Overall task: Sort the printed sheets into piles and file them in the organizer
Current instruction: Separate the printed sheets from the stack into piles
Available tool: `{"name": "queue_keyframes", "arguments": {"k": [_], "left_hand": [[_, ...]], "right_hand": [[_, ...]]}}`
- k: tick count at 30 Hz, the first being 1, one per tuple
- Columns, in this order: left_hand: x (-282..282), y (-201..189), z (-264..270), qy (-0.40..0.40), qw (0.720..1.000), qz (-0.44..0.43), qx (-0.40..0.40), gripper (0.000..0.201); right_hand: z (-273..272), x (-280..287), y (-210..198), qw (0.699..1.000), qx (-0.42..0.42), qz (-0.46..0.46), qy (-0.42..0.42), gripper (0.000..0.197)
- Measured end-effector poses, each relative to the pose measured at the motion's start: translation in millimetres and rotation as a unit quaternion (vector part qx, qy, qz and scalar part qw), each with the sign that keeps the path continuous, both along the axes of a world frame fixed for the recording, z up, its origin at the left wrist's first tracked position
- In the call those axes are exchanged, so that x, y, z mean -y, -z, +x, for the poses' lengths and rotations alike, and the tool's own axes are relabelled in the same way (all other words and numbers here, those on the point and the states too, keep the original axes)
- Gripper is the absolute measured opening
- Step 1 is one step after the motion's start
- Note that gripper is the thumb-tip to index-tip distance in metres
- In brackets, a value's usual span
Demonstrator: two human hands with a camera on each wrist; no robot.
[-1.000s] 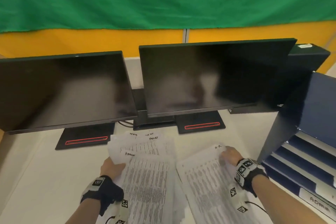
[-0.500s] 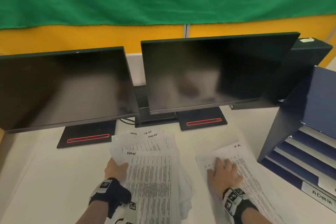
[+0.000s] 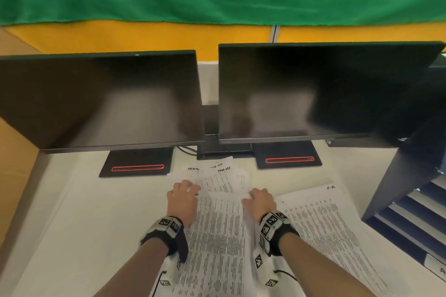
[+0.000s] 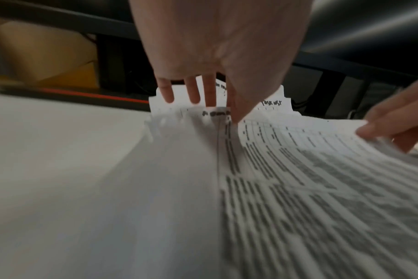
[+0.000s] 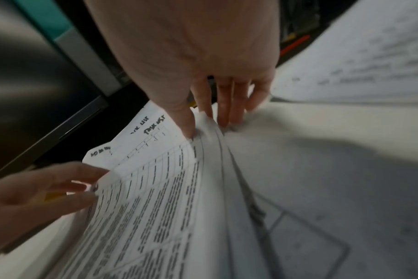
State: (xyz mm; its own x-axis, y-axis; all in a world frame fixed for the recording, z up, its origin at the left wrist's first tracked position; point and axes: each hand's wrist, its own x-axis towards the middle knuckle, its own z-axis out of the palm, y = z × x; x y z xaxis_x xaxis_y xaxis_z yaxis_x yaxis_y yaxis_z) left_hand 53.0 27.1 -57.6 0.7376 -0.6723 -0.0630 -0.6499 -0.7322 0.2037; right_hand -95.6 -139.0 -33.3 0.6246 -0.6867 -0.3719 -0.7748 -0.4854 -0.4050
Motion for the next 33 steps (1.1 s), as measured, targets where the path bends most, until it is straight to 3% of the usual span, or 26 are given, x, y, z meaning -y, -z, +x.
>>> {"name": "queue_keyframes", "arguments": {"k": [5,13,18,22,25,28,33], "left_hand": [[1.9,-7.5,19.4,0.017,0.999,0.048,-0.009,0.028],[-0.5,-17.9,47.9,0.071,0.979,0.126,-0.14,0.035],[-7.0,-24.5,54.5,0.061,0.963,0.036,-0.26,0.022],[-8.9,-23.1,52.4,0.049,0.957,0.028,-0.285,0.025],[-10.9,-21.8,50.5,0.04,0.947,-0.002,-0.318,0.025],[-14.3,-28.1,49.7,0.022,0.925,-0.054,-0.376,0.021],[-18.2,-30.7,54.0,-0.006,0.92,-0.096,-0.381,0.032]], "right_hand": [[-0.1,0.9,0.4,0.994,0.108,-0.008,-0.009,0.005],[-13.7,8.6,-3.1,0.983,0.132,-0.034,-0.124,0.015],[-20.7,1.5,-3.1,0.981,0.176,-0.005,-0.085,0.008],[-24.0,-5.2,-1.1,0.968,0.23,0.091,0.027,0.027],[-24.8,-1.8,-1.4,0.955,0.251,0.128,0.091,0.024],[-26.3,3.2,-2.9,0.954,0.257,0.124,0.091,0.018],[-31.8,5.9,-2.5,0.955,0.269,0.11,0.068,0.022]]}}
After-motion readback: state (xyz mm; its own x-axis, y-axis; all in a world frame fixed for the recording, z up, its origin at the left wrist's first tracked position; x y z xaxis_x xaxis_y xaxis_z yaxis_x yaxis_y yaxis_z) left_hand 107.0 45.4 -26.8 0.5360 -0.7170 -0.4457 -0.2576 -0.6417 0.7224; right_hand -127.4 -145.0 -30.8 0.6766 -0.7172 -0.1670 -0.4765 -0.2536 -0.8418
